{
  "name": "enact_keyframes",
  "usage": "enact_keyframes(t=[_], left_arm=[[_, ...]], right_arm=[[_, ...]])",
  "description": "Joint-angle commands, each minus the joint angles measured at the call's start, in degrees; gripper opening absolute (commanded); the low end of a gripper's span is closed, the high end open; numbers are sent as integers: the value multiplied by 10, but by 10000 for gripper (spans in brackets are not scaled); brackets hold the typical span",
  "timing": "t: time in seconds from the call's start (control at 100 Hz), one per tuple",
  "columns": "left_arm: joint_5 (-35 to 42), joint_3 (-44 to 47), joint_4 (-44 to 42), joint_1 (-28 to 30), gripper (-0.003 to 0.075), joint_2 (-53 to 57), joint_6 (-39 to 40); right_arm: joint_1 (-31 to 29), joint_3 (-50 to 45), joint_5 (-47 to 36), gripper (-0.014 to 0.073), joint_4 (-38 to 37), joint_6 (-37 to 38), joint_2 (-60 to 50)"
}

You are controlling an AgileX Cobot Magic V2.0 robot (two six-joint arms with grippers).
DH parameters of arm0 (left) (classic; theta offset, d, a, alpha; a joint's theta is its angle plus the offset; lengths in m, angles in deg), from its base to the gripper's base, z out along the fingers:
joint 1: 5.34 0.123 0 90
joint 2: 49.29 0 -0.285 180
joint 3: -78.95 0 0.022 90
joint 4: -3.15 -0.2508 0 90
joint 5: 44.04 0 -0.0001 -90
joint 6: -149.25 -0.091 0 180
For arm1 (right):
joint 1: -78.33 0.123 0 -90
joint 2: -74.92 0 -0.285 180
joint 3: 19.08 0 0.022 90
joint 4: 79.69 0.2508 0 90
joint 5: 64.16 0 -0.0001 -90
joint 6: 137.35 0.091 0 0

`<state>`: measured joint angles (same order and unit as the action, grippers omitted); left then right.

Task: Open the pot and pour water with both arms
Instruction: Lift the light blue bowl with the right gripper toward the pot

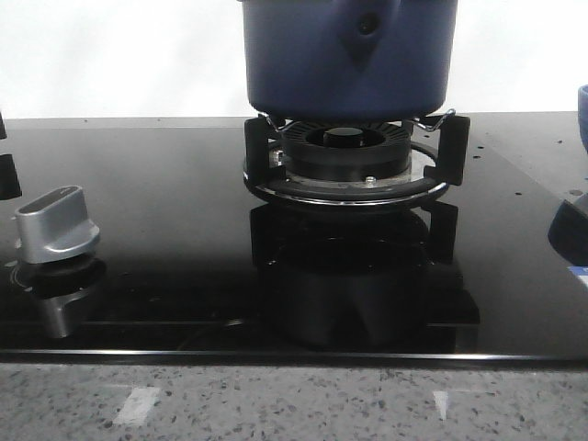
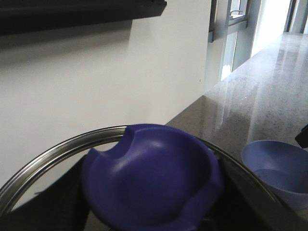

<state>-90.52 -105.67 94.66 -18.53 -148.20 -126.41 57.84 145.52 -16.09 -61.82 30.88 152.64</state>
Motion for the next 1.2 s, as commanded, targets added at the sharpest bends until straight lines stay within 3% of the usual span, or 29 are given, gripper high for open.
enact_keyframes(t=[0.0,0.32,0.42,0.6,0.86,1.19], left_arm=[[-24,-21,43,20,226,43,14],[-42,-21,43,62,226,58,19],[-44,-21,43,67,226,58,19],[-44,-21,43,67,226,58,19],[-42,-21,43,67,226,58,19],[-38,-21,40,67,272,58,19]], right_arm=[[-24,20,-8,372,-9,1,14],[-35,20,-12,352,-15,1,92],[-35,20,-12,239,-15,1,111],[-35,20,-12,-76,-15,1,121],[-25,52,10,-62,17,1,110],[37,219,86,-55,19,1,109]])
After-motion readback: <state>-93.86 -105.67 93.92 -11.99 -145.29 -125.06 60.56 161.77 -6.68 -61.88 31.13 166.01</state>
